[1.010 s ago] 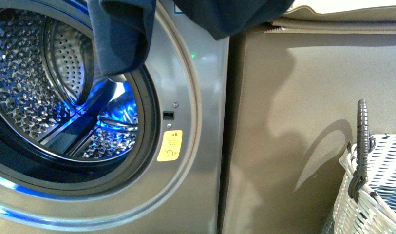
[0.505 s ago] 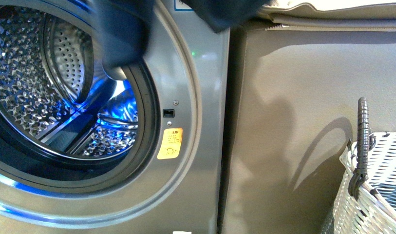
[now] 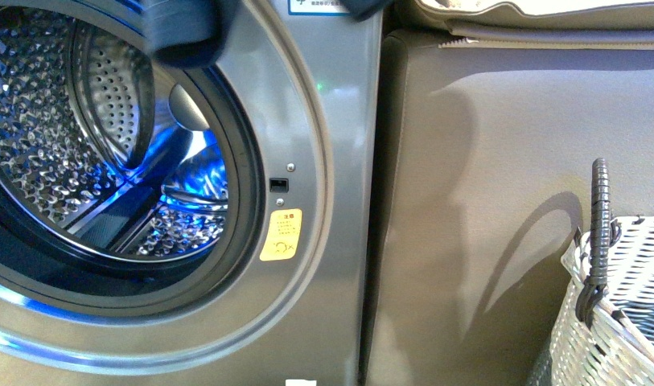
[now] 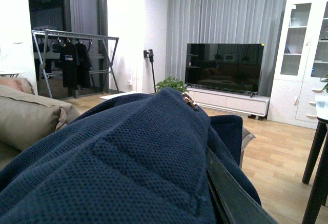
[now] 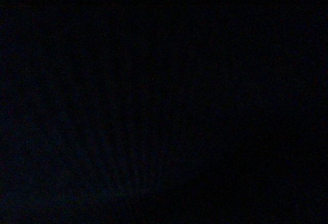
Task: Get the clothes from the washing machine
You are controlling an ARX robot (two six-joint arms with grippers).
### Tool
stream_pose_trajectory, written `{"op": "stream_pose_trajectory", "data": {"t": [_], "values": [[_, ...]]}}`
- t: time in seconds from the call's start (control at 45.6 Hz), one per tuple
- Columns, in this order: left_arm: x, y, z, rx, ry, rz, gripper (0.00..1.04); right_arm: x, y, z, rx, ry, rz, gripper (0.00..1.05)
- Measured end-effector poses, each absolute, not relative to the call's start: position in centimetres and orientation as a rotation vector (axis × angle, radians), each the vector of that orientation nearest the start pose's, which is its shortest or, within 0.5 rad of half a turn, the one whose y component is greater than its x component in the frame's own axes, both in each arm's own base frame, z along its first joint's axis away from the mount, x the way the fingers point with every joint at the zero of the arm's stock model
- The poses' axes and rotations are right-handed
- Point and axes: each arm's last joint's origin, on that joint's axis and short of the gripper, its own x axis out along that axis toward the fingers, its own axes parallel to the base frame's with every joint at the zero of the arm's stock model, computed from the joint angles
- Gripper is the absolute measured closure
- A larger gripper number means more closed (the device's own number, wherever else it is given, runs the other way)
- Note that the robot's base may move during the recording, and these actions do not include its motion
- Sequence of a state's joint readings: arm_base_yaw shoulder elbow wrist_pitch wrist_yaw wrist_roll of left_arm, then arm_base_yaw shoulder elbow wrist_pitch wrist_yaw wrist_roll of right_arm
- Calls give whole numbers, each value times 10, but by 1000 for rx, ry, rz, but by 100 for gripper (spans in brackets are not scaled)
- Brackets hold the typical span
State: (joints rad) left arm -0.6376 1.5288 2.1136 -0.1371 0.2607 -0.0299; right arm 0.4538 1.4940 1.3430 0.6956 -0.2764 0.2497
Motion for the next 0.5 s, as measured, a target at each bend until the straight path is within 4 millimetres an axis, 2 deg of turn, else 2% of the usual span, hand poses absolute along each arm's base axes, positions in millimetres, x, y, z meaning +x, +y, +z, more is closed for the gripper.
{"op": "stream_pose_trajectory", "data": {"t": [0.11,0.241,0.373,0.417,0.505], "values": [[209,-164,594,-115,-442,-890,97,294,150,436,286,-476,765,47],[209,-165,594,-114,-441,-891,75,288,142,429,293,-491,750,67],[209,-165,594,-114,-442,-891,54,277,123,425,304,-518,697,87],[209,-164,594,-115,-443,-892,46,272,115,425,311,-529,677,92],[209,-164,594,-114,-443,-893,34,259,96,425,315,-552,641,95]]}}
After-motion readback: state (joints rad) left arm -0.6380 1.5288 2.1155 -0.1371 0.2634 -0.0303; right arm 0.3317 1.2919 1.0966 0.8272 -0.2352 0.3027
